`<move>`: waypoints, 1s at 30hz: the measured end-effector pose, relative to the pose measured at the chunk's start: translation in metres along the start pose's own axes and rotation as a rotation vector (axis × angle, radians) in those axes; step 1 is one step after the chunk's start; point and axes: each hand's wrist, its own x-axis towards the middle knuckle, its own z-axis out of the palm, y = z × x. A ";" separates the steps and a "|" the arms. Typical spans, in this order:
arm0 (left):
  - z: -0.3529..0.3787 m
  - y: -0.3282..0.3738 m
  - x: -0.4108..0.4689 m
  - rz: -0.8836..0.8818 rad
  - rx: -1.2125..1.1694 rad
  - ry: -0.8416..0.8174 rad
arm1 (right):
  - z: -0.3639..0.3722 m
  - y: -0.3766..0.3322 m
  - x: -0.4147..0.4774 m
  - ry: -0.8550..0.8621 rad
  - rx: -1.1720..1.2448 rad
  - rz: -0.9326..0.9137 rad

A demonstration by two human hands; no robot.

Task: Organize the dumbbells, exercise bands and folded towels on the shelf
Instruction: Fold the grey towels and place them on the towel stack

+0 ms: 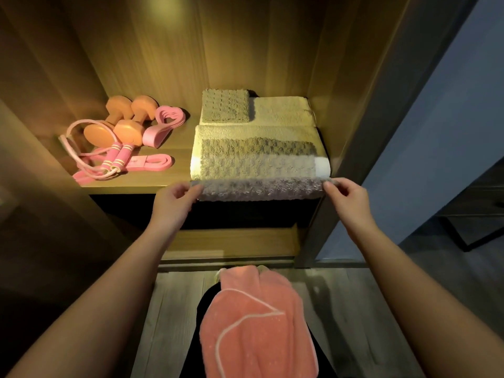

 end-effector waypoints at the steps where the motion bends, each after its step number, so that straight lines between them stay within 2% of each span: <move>1: 0.002 0.002 0.011 0.007 0.043 0.018 | 0.004 -0.002 0.010 0.020 -0.064 -0.027; 3: 0.005 0.012 0.033 0.049 0.128 0.041 | 0.013 -0.006 0.031 0.043 -0.164 -0.057; 6: 0.011 0.025 0.066 0.134 0.209 0.064 | 0.028 -0.012 0.062 0.076 -0.181 -0.079; 9: 0.019 0.031 0.099 0.152 0.195 0.046 | 0.042 -0.016 0.091 0.118 -0.163 -0.054; 13: 0.033 0.026 0.145 0.134 0.375 0.086 | 0.059 -0.018 0.125 0.116 -0.276 0.019; 17: 0.043 0.013 0.170 0.155 0.469 0.041 | 0.069 -0.010 0.153 0.057 -0.448 0.062; 22: 0.037 0.009 0.182 0.292 0.583 -0.045 | 0.075 -0.007 0.165 -0.052 -0.698 0.005; 26: 0.030 0.015 0.183 0.333 0.643 -0.132 | 0.071 -0.015 0.170 -0.141 -0.732 -0.015; 30: 0.024 0.027 0.185 0.277 0.634 -0.254 | 0.065 -0.026 0.170 -0.226 -0.686 0.015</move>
